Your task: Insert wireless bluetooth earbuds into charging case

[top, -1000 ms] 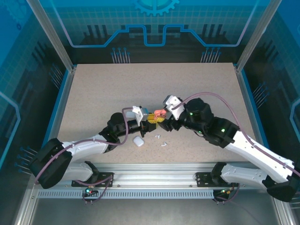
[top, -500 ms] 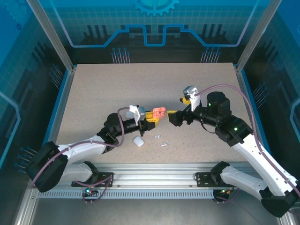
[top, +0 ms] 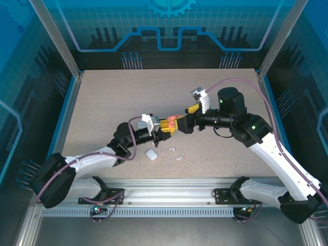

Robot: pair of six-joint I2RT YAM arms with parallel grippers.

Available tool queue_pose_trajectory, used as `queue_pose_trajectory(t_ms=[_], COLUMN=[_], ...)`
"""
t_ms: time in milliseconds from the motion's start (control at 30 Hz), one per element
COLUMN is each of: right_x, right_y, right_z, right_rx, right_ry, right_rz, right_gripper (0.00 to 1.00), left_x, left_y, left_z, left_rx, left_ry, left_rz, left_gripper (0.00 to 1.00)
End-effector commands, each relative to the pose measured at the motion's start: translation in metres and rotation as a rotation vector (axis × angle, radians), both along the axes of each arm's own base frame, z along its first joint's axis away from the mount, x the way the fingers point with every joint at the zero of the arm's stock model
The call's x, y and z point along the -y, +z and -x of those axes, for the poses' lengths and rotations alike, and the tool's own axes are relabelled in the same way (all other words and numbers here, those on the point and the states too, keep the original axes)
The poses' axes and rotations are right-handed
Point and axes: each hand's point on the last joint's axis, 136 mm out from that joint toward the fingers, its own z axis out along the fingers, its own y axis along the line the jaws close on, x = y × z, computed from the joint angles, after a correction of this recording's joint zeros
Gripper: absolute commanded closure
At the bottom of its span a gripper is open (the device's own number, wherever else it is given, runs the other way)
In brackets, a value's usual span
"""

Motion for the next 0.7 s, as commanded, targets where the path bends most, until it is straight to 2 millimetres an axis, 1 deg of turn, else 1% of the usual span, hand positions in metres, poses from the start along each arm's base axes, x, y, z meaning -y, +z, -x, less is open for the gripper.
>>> queue_pose_trajectory(t_ms=[0, 100, 167, 233, 333, 433, 500, 567, 667], right_x=[-0.004, -0.008, -0.011, -0.008, 0.000, 0.007, 0.008, 0.006, -0.003], right_y=[-0.008, -0.011, -0.011, -0.010, -0.008, -0.011, -0.015, -0.020, -0.026], right_z=[0.008, 0.009, 0.009, 0.006, 0.001, -0.004, -0.006, -0.007, -0.007], right_rx=[-0.013, -0.004, 0.001, 0.013, 0.045, 0.041, 0.021, -0.008, -0.042], right_ry=[0.009, 0.012, 0.015, -0.005, -0.047, -0.061, -0.057, -0.039, 0.010], right_rz=[0.096, 0.148, 0.151, 0.154, 0.158, 0.147, 0.136, 0.119, 0.087], right_gripper=[0.08, 0.10, 0.11, 0.11, 0.05, 0.00, 0.00, 0.00, 0.00], left_x=[0.006, 0.007, 0.008, 0.008, 0.008, 0.008, 0.007, 0.007, 0.008], left_y=[0.026, 0.028, 0.030, 0.031, 0.031, 0.031, 0.031, 0.033, 0.035], left_z=[0.002, 0.001, 0.000, 0.000, 0.001, 0.002, 0.003, 0.003, 0.004], left_rx=[0.097, 0.104, 0.108, 0.108, 0.105, 0.102, 0.100, 0.102, 0.101], left_ry=[-0.026, -0.027, -0.028, -0.031, -0.035, -0.037, -0.039, -0.043, -0.047], left_rz=[0.044, 0.048, 0.051, 0.058, 0.060, 0.063, 0.066, 0.073, 0.080], left_gripper=[1.00, 1.00, 1.00, 1.00, 1.00, 1.00, 1.00, 1.00, 1.00])
